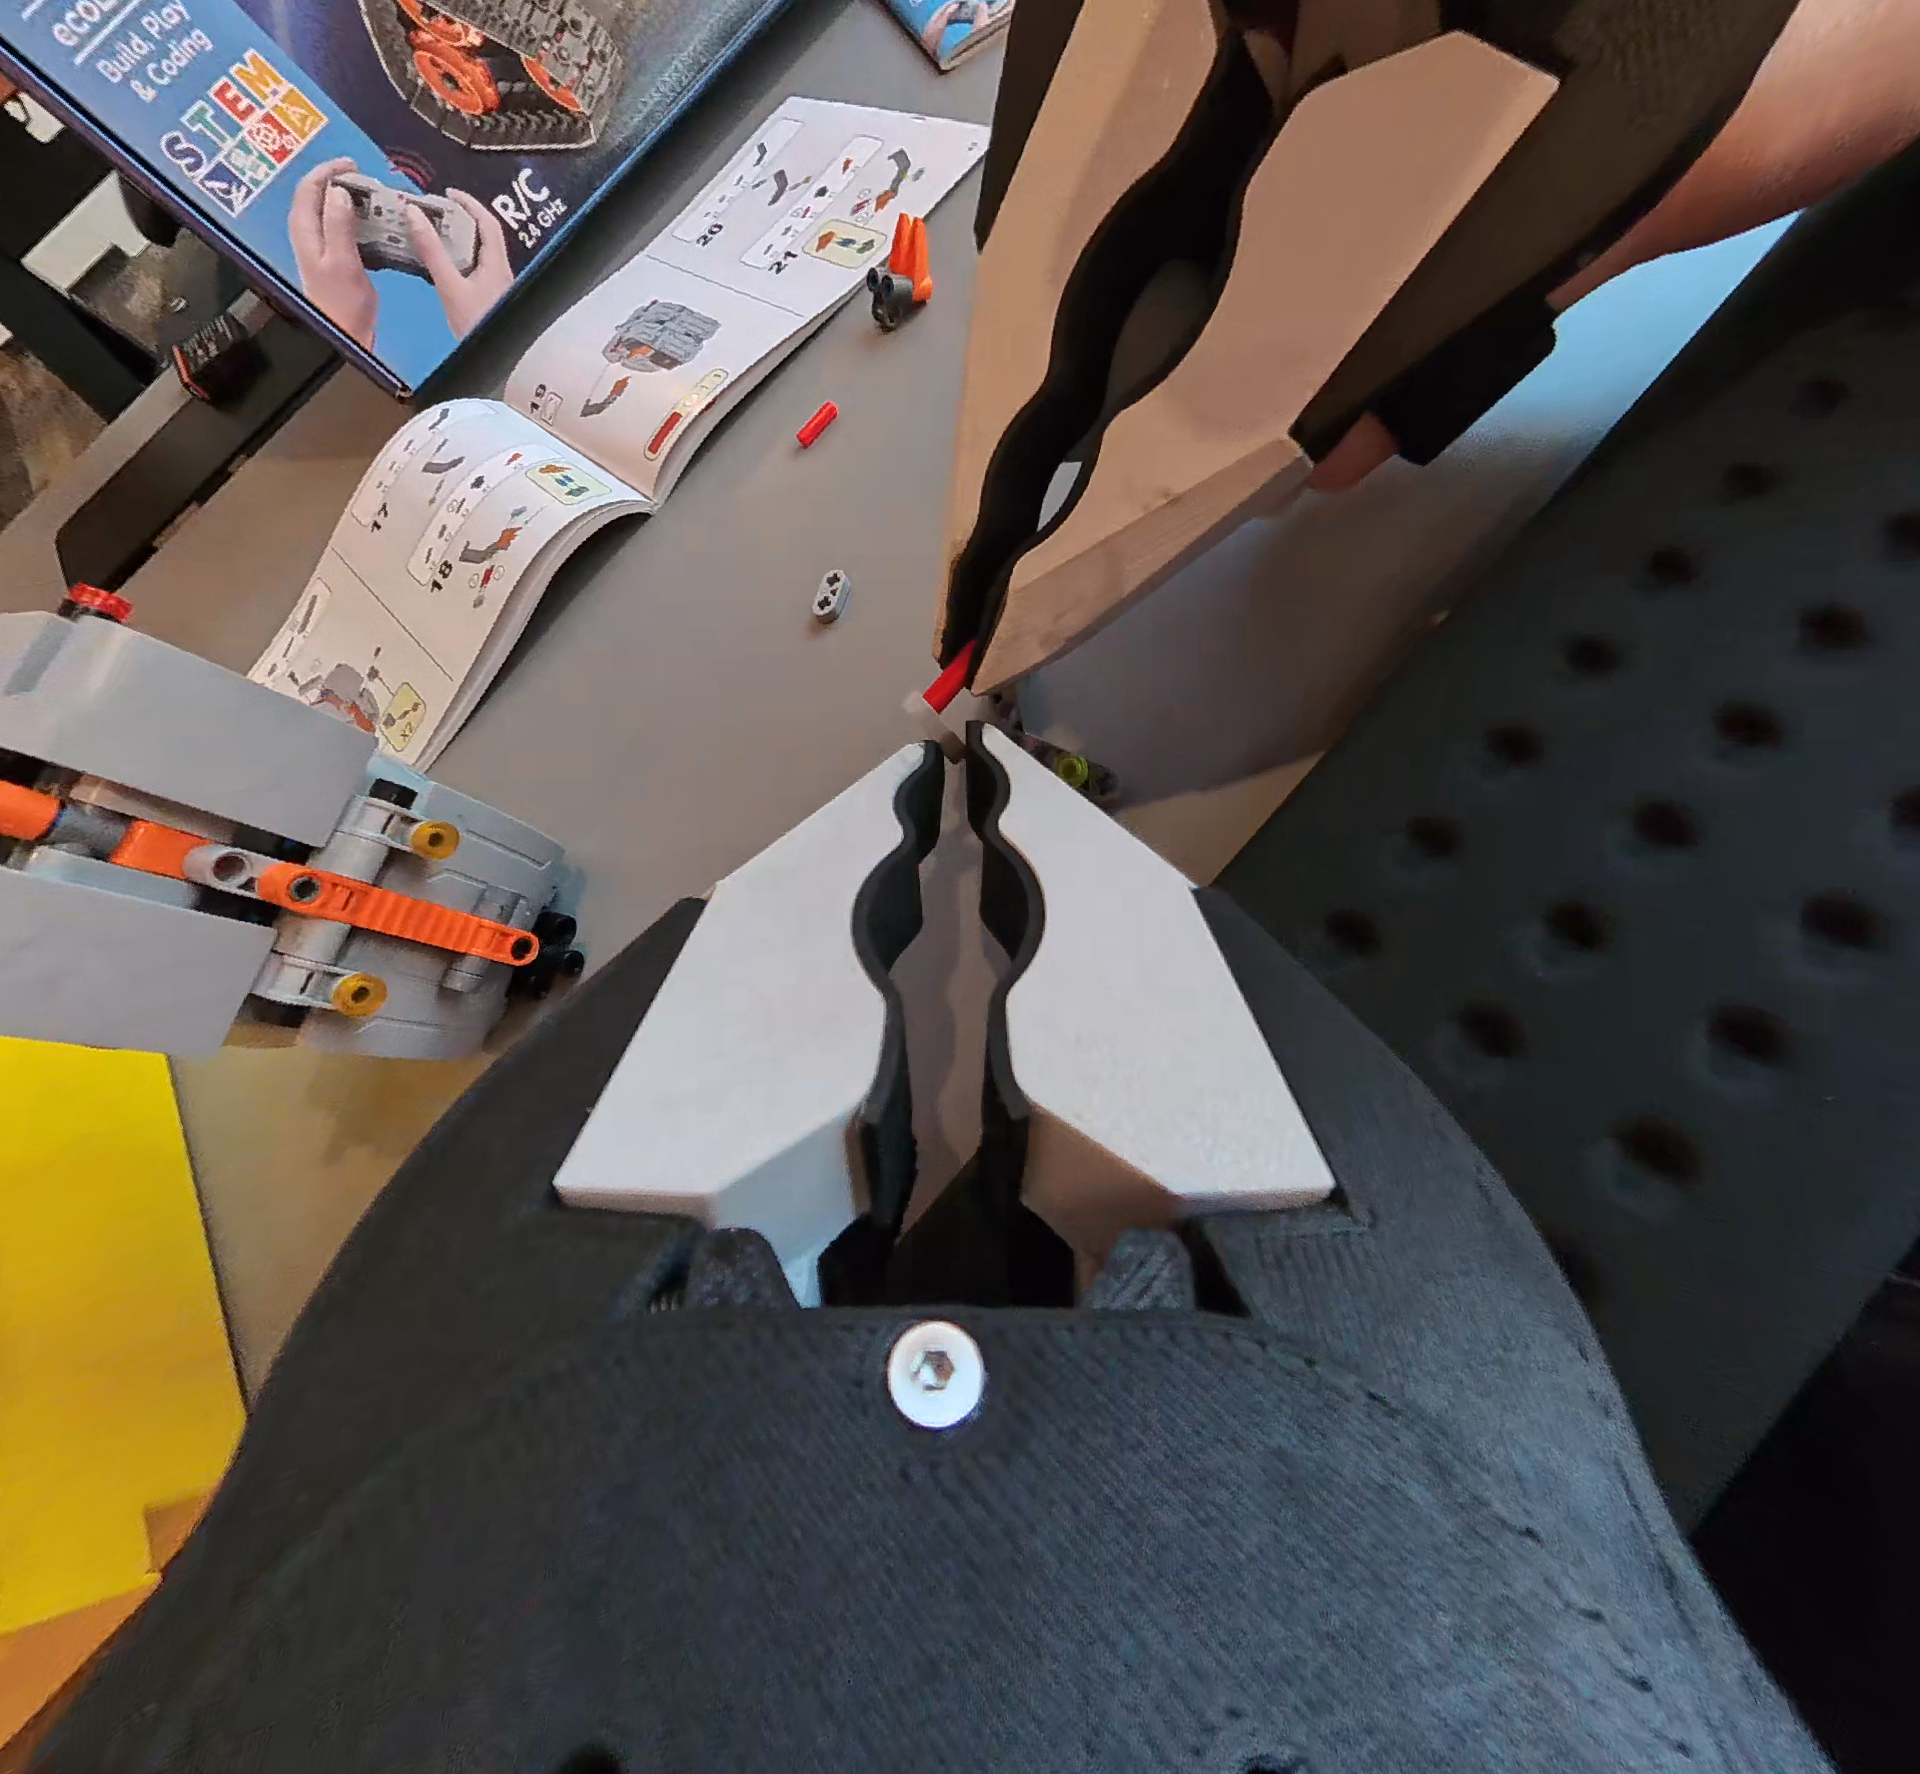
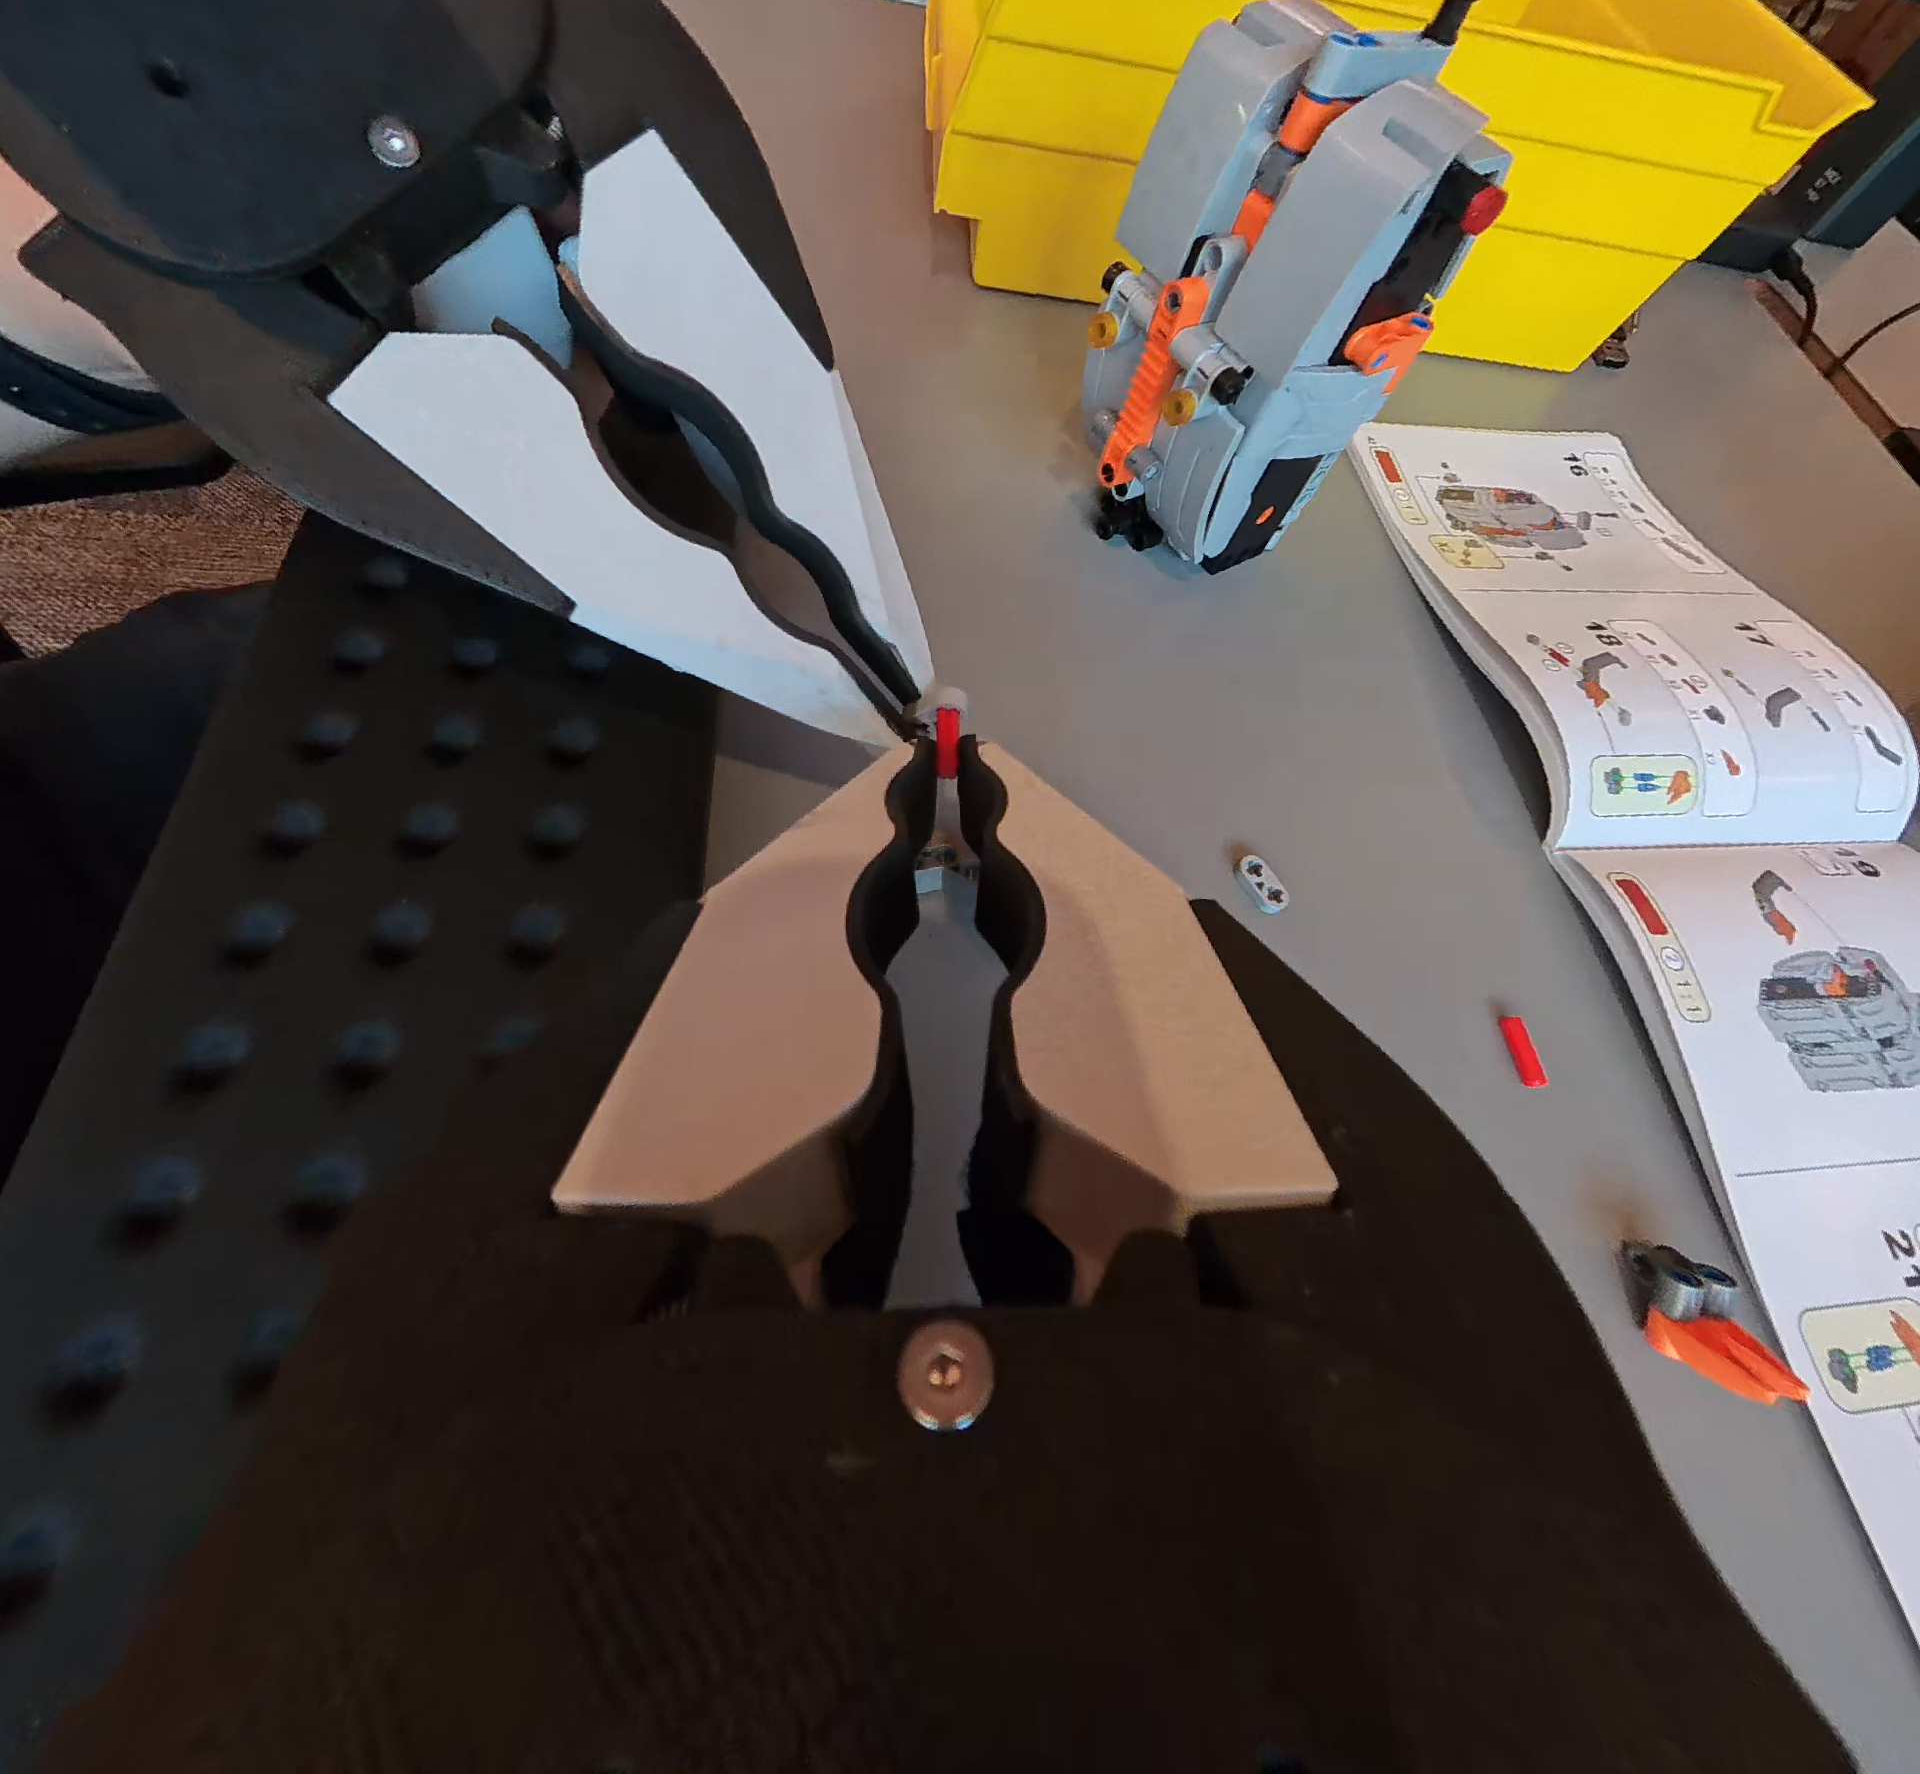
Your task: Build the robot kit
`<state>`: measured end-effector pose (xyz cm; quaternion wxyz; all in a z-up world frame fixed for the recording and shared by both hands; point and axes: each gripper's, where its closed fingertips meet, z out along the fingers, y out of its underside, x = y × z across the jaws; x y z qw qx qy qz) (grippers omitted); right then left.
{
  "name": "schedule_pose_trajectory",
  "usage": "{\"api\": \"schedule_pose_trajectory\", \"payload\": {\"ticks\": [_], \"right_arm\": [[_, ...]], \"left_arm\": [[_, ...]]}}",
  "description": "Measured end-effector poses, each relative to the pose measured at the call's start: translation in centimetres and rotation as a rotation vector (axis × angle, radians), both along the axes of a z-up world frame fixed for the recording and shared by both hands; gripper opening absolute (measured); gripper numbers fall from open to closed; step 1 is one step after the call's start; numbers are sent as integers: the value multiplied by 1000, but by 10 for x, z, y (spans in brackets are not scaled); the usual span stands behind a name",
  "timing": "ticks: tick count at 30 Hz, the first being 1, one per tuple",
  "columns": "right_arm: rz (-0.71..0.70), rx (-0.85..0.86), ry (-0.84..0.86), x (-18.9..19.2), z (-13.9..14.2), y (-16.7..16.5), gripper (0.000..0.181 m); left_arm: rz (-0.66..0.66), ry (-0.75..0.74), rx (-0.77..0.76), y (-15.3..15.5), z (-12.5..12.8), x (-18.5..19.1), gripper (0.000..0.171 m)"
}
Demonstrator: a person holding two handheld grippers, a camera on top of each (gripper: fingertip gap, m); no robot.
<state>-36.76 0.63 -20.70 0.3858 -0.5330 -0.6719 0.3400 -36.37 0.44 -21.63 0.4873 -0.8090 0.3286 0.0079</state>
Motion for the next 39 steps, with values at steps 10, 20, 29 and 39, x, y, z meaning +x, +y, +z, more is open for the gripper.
{"api": "schedule_pose_trajectory", "payload": {"ticks": [10,20,29,39], "right_arm": [[-51,19,-5,-5,-7,-1,3],[-12,47,46,-6,2,1,3],[-20,84,39,-8,0,1,3],[-23,143,23,-8,-3,0,3]], "left_arm": [[-32,122,38,-1,-7,-4,2],[-9,63,71,1,1,-6,4],[20,71,72,4,1,-8,8],[29,138,92,4,-3,-9,7]]}}
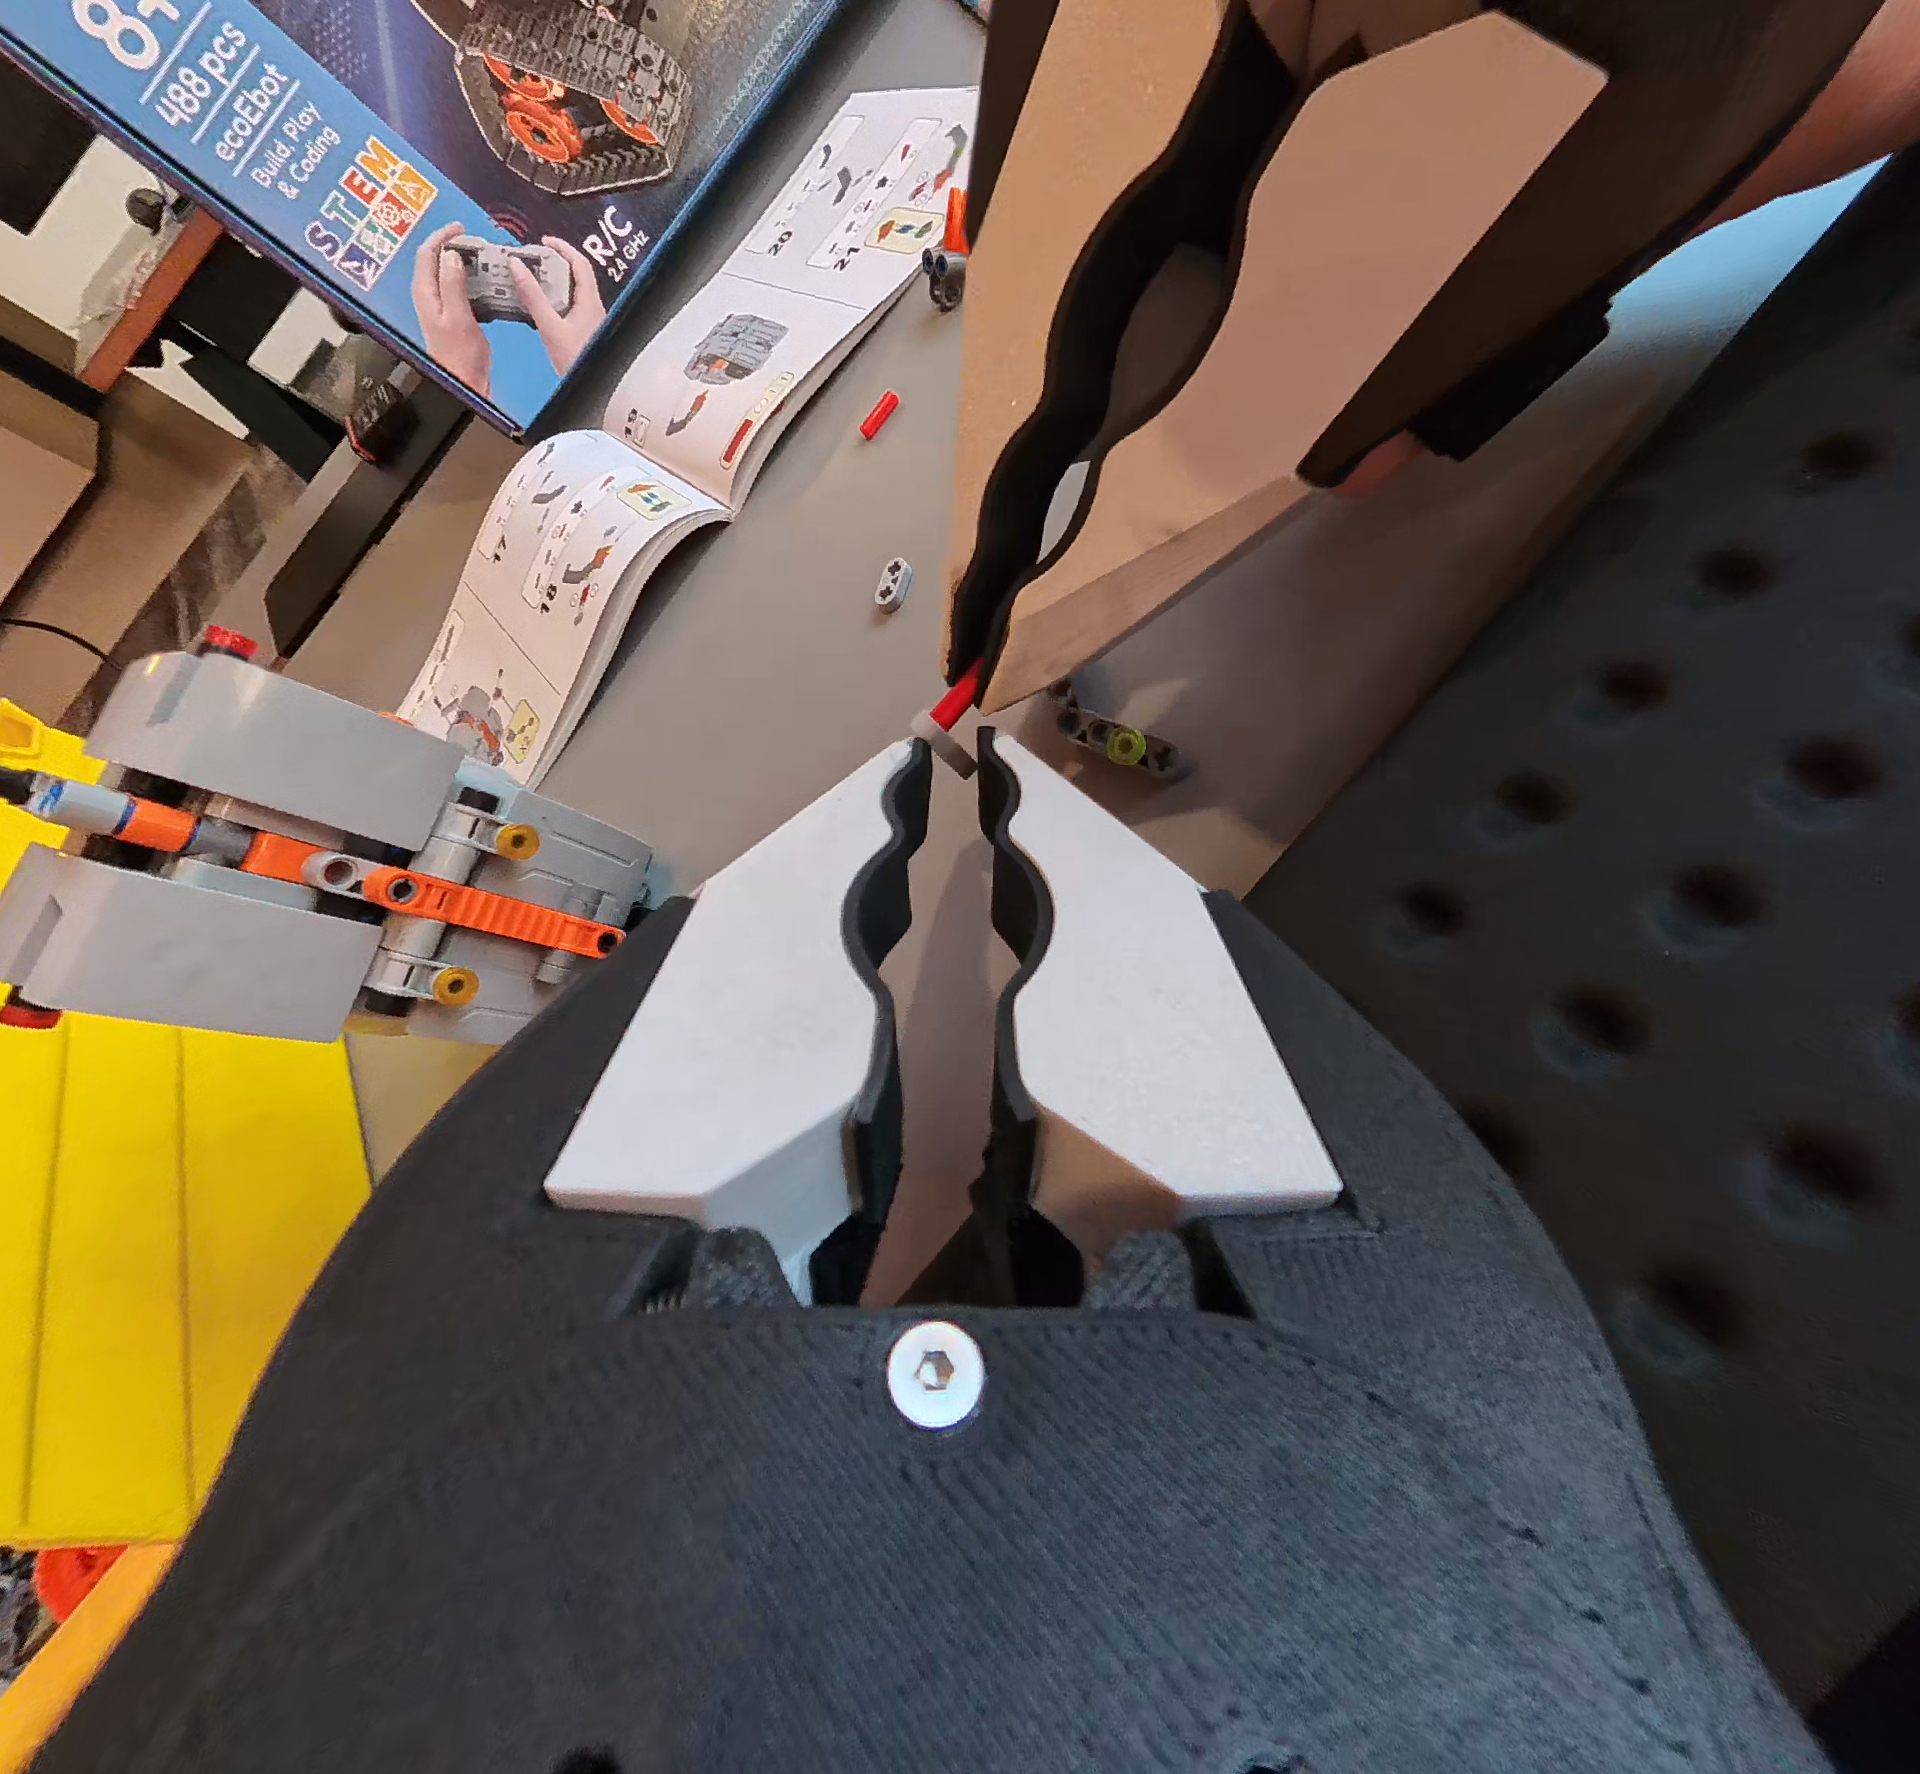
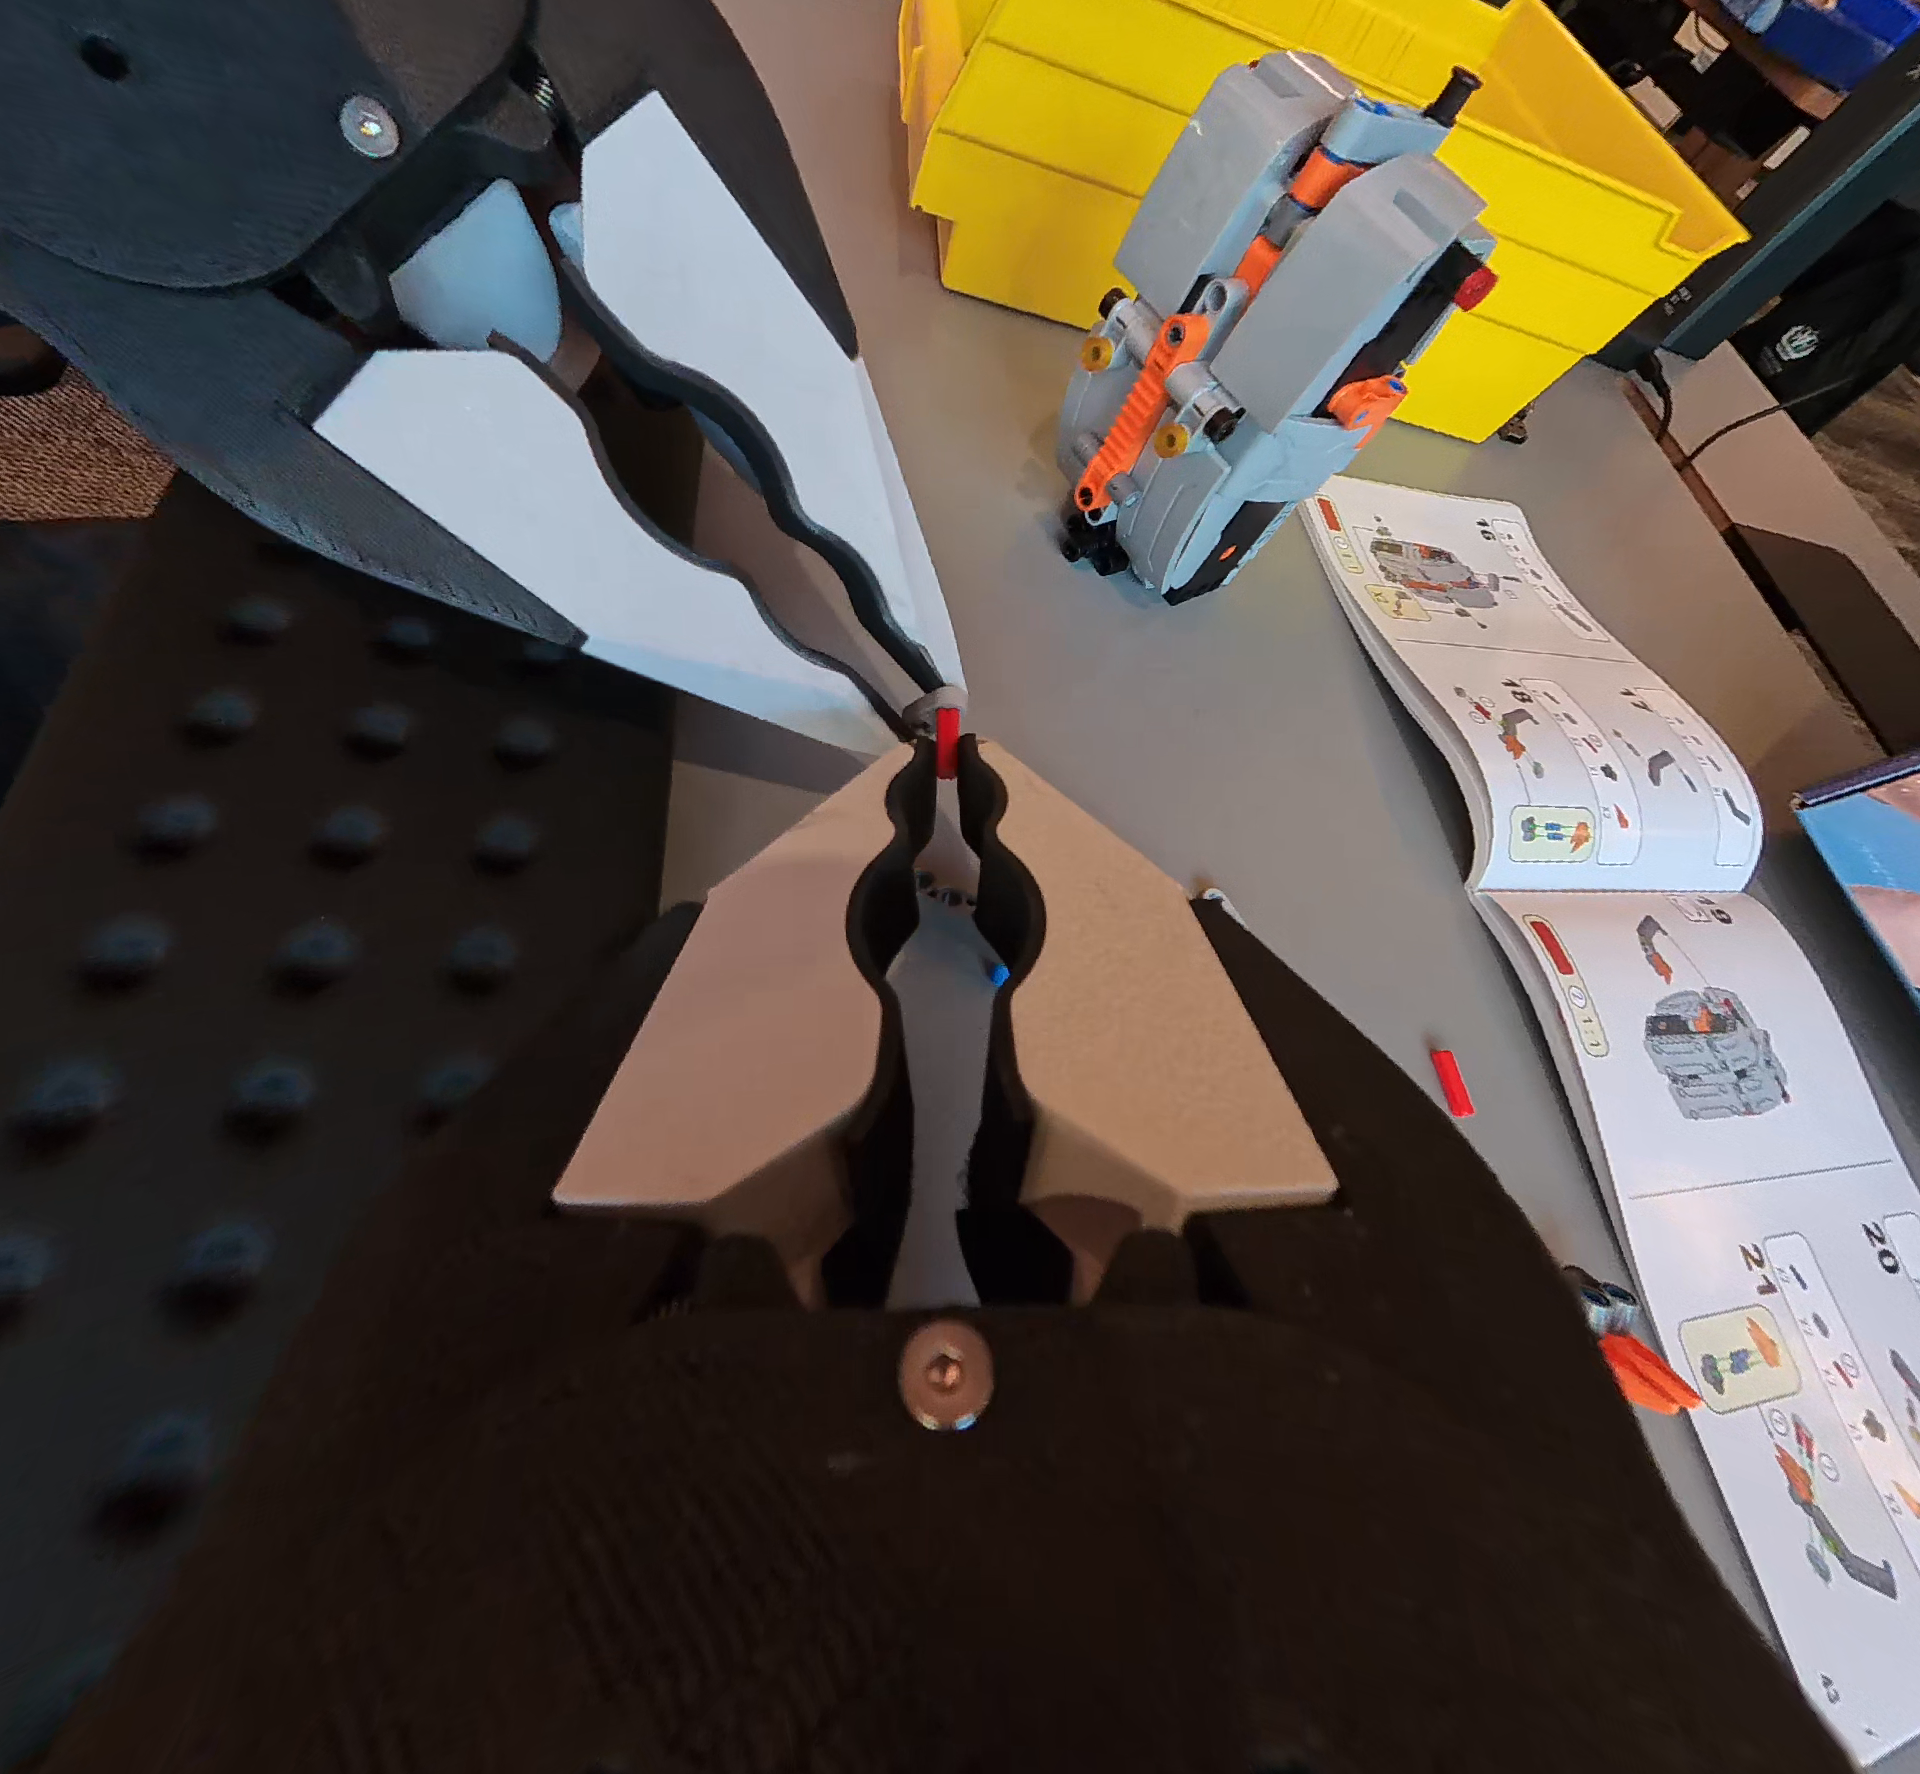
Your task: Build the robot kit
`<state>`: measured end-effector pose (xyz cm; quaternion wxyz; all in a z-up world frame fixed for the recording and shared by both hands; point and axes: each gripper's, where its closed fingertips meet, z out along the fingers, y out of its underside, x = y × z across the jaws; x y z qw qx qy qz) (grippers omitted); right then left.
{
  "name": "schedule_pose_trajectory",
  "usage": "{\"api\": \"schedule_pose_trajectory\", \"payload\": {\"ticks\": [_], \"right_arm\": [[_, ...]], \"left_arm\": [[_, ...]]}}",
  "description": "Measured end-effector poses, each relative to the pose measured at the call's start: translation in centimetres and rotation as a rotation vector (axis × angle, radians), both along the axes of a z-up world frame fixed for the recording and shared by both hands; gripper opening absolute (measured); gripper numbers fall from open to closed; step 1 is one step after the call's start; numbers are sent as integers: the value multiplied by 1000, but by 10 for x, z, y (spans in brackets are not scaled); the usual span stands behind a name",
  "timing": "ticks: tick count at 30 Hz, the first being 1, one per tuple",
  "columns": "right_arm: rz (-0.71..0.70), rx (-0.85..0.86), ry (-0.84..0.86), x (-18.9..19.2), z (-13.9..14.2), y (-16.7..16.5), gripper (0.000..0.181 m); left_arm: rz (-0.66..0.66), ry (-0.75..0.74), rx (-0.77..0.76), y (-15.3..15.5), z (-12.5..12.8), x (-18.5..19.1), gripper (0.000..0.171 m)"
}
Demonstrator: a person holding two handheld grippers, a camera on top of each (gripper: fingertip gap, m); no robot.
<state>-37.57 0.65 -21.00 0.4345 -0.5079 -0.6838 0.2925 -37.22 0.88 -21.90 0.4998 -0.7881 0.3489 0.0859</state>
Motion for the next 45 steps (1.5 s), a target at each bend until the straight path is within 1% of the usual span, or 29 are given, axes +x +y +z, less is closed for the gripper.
{"api": "schedule_pose_trajectory", "payload": {"ticks": [8,16,22,36,41,45], "right_arm": [[32,29,9,1,1,-5,3],[68,43,40,2,5,-9,2],[73,58,83,1,12,-11,2],[21,87,62,-6,8,-9,2],[39,67,93,-6,13,-11,3],[65,41,110,-5,16,-12,2]], "left_arm": [[-21,7,20,-4,1,2,5],[-58,-64,8,-8,5,5,5],[-66,-135,27,-9,13,4,4],[6,-46,64,-5,9,-2,3],[-5,-82,80,-6,15,-1,3],[-13,-84,93,-8,16,0,3]]}}
